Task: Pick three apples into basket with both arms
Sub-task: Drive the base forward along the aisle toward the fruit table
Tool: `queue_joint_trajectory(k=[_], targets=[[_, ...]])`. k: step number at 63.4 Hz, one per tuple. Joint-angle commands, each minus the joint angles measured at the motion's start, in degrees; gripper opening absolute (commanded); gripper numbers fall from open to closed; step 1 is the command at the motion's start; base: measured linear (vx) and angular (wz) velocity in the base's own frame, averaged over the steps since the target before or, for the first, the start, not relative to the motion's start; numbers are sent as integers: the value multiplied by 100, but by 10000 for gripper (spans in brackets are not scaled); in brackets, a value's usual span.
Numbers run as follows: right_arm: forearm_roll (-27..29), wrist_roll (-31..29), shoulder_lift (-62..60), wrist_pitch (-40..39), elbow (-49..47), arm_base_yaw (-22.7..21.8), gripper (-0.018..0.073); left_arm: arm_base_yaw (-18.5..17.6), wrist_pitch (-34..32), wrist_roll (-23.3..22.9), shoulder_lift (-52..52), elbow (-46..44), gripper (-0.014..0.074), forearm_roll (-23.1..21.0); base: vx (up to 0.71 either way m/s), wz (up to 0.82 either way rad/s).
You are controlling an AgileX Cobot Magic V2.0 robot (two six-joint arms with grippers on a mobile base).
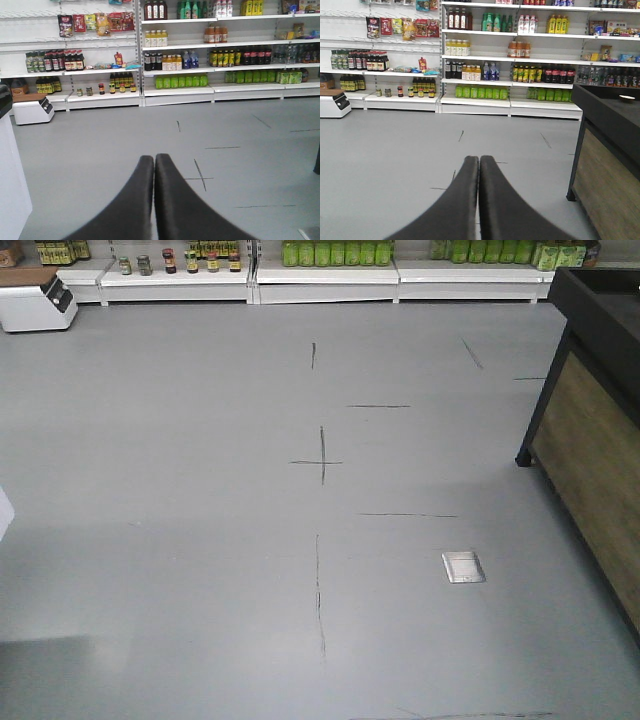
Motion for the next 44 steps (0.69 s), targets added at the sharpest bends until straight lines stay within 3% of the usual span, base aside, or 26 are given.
queue_joint_trajectory(k=[1,44], targets=[[-54,-8,8,-419,74,-21,-9,-8,-398,-70,-11,106,-6,0,8,5],[-54,-8,8,-414,74,-21,-9,-8,-398,-70,-11,106,-6,0,8,5]])
